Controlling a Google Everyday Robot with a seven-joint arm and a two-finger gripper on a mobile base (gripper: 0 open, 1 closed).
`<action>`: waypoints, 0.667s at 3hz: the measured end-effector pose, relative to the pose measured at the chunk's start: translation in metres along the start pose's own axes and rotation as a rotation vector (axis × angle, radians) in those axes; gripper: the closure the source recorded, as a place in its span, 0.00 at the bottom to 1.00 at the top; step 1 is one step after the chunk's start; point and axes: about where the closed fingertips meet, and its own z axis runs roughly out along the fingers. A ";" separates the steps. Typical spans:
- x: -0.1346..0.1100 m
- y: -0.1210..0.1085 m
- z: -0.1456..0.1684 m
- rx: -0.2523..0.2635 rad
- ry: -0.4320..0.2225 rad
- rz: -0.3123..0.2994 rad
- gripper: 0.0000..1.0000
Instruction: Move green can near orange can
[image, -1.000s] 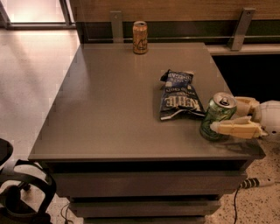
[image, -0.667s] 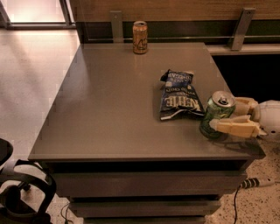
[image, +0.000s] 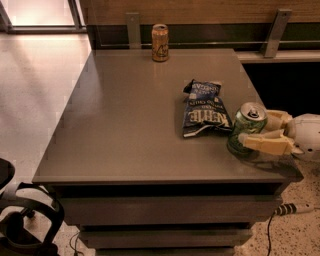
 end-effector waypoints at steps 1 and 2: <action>0.000 0.000 0.000 0.000 0.000 0.000 1.00; -0.012 -0.011 -0.001 -0.010 0.027 0.006 1.00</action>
Offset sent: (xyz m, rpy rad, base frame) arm 0.0250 -0.0150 0.0314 -0.0610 0.0430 0.0084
